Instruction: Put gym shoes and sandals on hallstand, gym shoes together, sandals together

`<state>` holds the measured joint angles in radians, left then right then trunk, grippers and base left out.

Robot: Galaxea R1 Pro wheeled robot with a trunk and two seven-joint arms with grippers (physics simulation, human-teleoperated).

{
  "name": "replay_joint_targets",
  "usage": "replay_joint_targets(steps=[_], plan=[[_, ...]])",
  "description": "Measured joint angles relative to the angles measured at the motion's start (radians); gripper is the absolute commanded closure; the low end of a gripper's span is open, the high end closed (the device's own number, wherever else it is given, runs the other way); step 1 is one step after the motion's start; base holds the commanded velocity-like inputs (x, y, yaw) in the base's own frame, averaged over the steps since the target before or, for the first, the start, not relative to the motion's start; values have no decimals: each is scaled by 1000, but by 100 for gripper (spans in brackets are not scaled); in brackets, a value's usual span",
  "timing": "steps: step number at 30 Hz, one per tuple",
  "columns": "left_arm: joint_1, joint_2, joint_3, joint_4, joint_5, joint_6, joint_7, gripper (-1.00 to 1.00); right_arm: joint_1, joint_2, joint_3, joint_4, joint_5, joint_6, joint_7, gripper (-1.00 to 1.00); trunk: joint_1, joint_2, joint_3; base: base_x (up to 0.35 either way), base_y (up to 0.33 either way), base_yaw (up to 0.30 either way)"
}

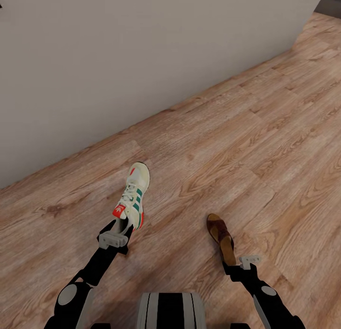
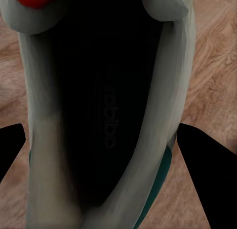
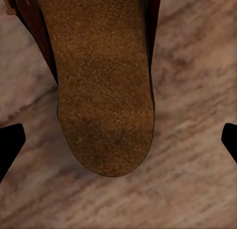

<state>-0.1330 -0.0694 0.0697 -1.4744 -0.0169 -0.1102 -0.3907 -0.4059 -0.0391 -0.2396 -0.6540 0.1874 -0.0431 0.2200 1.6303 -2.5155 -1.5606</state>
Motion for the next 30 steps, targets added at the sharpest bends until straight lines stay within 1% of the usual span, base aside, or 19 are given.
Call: replay_joint_targets(steps=[8,21,30], plan=[[0,0,0,0,0,1,0,100,0,0,-1,0,0,0,0,-100,0,0,0,70,23,0],[0,0,0,-3,-1,-2,0,100,0,0,-1,-1,0,1,1,-100,0,0,0,7,3,0],[0,0,-1,-3,-1,-2,0,100,0,1,-1,-1,0,1,1,-100,4,-2,-41,0,0,0]])
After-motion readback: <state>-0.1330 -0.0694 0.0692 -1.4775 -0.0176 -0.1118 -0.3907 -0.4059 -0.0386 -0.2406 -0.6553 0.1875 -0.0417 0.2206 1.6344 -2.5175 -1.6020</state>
